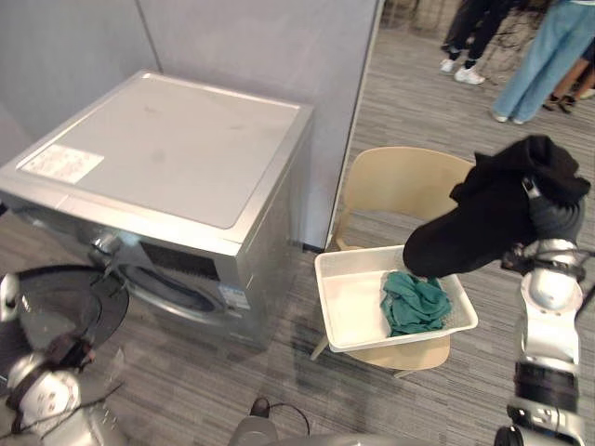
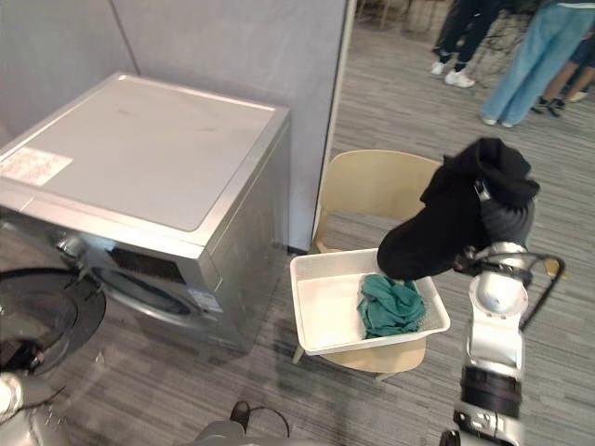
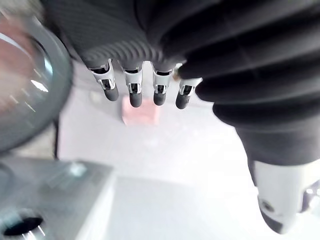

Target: Pick up the laundry basket with both hands and put the clothes into the washing machine.

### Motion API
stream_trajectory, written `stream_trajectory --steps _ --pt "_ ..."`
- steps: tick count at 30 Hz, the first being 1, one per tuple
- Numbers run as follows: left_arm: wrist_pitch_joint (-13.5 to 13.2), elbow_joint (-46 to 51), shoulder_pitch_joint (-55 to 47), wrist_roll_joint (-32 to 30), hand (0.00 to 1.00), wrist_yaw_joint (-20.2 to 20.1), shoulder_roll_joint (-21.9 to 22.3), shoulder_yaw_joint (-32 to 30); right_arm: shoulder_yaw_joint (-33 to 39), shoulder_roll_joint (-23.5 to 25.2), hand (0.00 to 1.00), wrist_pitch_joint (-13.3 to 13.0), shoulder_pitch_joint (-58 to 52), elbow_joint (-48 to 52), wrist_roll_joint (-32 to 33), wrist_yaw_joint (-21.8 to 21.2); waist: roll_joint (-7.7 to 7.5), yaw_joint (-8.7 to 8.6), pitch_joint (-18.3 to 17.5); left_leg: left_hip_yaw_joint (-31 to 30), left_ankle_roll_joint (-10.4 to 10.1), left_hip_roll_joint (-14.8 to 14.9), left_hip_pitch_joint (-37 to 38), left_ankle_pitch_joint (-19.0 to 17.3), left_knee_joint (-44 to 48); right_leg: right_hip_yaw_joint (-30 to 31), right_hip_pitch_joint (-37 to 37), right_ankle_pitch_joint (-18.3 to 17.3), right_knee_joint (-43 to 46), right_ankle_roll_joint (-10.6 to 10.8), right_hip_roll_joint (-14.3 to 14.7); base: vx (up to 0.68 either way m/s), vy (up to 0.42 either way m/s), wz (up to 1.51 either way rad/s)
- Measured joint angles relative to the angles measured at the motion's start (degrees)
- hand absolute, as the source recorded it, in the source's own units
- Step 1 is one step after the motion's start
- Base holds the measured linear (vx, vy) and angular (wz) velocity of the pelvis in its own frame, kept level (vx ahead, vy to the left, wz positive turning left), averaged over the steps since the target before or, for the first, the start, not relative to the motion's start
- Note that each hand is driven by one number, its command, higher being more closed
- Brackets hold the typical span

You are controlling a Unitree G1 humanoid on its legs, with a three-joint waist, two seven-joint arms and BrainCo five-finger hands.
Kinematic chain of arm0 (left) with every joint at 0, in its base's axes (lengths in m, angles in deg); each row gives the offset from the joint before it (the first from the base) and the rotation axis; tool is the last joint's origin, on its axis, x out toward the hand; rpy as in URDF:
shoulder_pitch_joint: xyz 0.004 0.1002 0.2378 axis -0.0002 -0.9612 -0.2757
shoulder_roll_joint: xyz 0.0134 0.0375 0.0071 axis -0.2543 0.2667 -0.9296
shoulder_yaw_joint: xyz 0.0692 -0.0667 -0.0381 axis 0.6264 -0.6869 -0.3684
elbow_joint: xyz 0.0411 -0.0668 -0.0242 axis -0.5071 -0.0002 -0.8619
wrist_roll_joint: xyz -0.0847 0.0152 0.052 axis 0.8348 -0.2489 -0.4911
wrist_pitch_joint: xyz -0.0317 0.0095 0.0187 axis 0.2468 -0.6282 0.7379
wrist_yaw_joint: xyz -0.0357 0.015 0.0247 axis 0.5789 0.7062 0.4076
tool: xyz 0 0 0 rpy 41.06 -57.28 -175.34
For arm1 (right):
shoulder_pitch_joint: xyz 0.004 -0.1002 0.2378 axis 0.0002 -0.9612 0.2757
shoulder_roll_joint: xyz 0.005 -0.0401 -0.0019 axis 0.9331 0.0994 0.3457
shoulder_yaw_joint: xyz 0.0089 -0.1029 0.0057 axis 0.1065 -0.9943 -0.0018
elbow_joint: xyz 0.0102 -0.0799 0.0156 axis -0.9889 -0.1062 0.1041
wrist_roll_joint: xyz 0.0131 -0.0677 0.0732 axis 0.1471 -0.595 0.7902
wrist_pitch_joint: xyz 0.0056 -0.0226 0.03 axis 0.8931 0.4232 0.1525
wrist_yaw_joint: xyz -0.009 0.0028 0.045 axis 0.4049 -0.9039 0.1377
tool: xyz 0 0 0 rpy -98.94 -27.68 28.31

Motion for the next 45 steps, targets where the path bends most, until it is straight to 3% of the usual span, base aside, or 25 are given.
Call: stream_trajectory --steps 2,3,5,7,9,11,18,20,26,36,45 --pt "0.0 2.9 3.3 -2.8 0.00 0.3 -3.1 7.3 -3.7 0.0 1.00 -0.3 3.3 0.0 1.3 0.0 0.68 -0.03 -0.7 2.1 0.1 0.3 1.2 -0.2 -0.4 2.1 -0.1 0.5 -0.4 0.0 0.1 -0.06 0.026 -0.55" --pt "0.0 5.3 7.3 -4.3 0.00 -0.6 -5.8 14.5 -7.5 0.0 1.00 -0.6 6.6 0.0 3.8 -0.1 1.18 -0.39 -1.1 3.7 0.1 0.4 1.9 -0.2 -0.9 3.7 -0.1 1.6 -1.5 0.0 0.3 -0.06 0.023 -0.49" --pt "-0.1 7.7 9.9 -4.0 0.00 -2.4 -7.7 20.7 -10.6 0.1 1.00 -0.7 9.2 0.0 4.8 -0.2 1.30 -1.07 -1.2 4.6 0.2 0.4 2.4 -0.2 -1.0 4.9 -0.2 2.1 -2.1 0.1 0.3 -0.04 0.015 -0.39" --pt "-1.6 7.9 13.4 3.5 0.00 -7.3 -9.8 29.1 -15.1 0.5 1.00 -0.9 13.0 0.0 6.6 -0.2 1.62 -1.83 -1.4 6.5 0.2 0.5 3.8 -0.2 -1.9 6.6 -0.2 2.7 -2.5 -0.1 0.4 -0.02 0.010 -0.41" --pt "-1.5 6.9 15.9 6.0 0.00 -10.0 -10.0 33.7 -16.9 1.8 1.00 -1.1 15.3 0.0 7.0 -0.4 1.87 -2.00 -1.6 7.5 0.2 0.7 4.7 -0.2 -2.2 7.8 -0.2 3.2 -2.9 -0.1 0.6 0.00 -0.003 -0.37" --pt "-1.2 1.6 21.2 6.8 0.00 -12.7 -10.0 40.0 -18.6 4.4 1.00 -1.2 18.2 0.0 8.5 -0.5 2.64 -3.24 -2.1 8.0 0.2 0.7 5.0 -0.1 -2.6 8.2 -0.2 3.3 -3.0 -0.1 0.7 0.01 -0.006 -0.12" --pt "1.6 -12.7 34.1 6.7 0.00 -15.2 -9.4 53.9 -24.0 9.4 1.00 -1.5 20.4 0.0 13.4 -1.3 3.95 -5.37 -3.0 10.1 0.2 0.8 5.8 0.0 -4.1 10.4 -1.3 4.5 -3.6 -0.3 1.0 0.01 0.000 -0.16" --pt "2.9 -16.2 36.1 6.6 0.00 -15.9 -7.7 56.1 -25.0 9.9 1.00 -1.5 20.7 0.0 14.1 -1.4 3.92 -6.59 -3.0 10.2 0.2 0.6 5.9 0.0 -4.4 10.5 -1.4 4.9 -3.8 -0.3 0.9 0.02 0.008 -0.07" --pt "4.5 -19.8 38.5 7.0 0.00 -16.0 -6.6 58.3 -27.3 10.6 1.00 -1.5 21.0 0.0 15.6 -2.4 3.97 -7.78 -3.1 10.3 0.3 0.7 6.0 0.1 -4.9 10.5 -1.6 5.1 -3.8 -0.3 0.9 0.00 0.001 -0.01" --pt "6.2 -27.5 43.7 6.4 0.00 -16.3 -5.6 63.7 -30.7 10.7 1.00 -1.4 21.0 0.0 15.6 -2.9 3.84 -8.08 -4.1 10.4 0.4 0.7 5.9 0.2 -4.8 11.2 -1.6 6.0 -4.8 -0.7 1.1 -0.01 -0.003 -0.01" --pt "7.7 -35.2 50.8 1.3 0.00 -18.6 -3.3 70.0 -31.1 10.3 1.00 -1.4 21.1 0.0 15.6 -3.9 3.32 -9.33 -4.4 10.3 0.2 0.8 5.5 1.4 -6.2 11.6 -2.3 6.0 -5.1 -0.7 1.4 -0.04 -0.015 -0.01"
